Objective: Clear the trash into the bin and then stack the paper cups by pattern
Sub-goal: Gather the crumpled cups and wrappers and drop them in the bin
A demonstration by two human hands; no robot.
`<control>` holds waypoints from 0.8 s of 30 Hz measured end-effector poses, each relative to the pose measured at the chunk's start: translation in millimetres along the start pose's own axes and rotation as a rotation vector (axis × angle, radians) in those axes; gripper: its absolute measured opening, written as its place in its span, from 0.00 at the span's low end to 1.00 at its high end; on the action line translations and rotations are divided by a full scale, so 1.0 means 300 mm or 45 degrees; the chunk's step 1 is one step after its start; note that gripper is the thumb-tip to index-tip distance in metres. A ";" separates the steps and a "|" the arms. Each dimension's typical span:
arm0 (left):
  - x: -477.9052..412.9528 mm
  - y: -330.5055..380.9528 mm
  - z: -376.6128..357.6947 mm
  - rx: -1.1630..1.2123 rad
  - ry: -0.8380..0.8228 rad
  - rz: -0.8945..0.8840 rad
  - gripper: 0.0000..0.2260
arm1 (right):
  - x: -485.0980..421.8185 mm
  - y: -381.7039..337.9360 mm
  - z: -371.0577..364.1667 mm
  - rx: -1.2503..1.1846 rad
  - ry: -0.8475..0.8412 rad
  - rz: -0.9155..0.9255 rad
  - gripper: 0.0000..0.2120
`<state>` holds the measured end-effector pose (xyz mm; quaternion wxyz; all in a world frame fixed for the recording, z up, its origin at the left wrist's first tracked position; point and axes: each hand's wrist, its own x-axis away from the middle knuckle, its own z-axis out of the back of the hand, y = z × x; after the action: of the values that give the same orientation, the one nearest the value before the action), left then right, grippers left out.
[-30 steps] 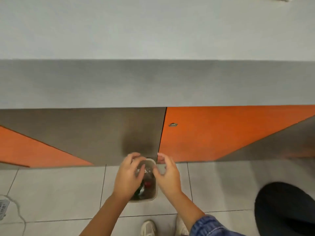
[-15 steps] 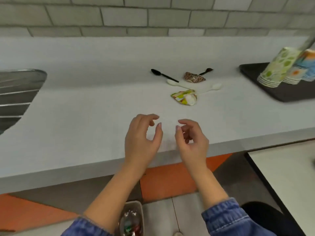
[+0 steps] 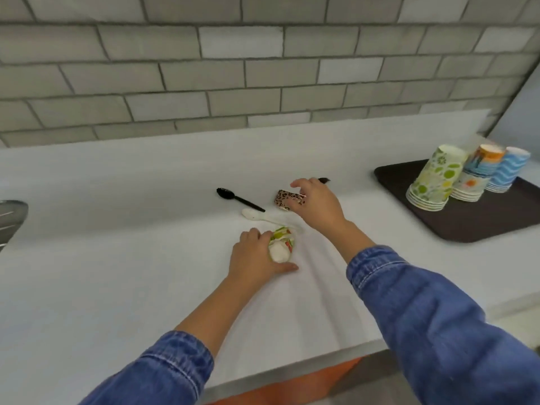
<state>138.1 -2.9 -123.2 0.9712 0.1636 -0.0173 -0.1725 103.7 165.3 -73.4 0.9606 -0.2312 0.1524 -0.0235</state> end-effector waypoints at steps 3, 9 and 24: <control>-0.011 -0.012 -0.025 -0.081 0.077 -0.058 0.34 | -0.100 0.083 -0.068 0.205 -0.288 -0.011 0.30; 0.004 -0.037 -0.038 -0.290 0.248 -0.326 0.17 | -0.178 0.156 -0.172 0.366 -0.460 0.062 0.36; -0.003 -0.021 -0.035 -0.258 0.206 -0.276 0.25 | -0.154 0.055 -0.179 -0.137 0.164 0.343 0.13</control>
<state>136.1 -4.8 -135.0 0.9566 0.0792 0.0962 -0.2634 43.0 161.7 -113.3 0.9295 -0.2577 0.2445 0.0990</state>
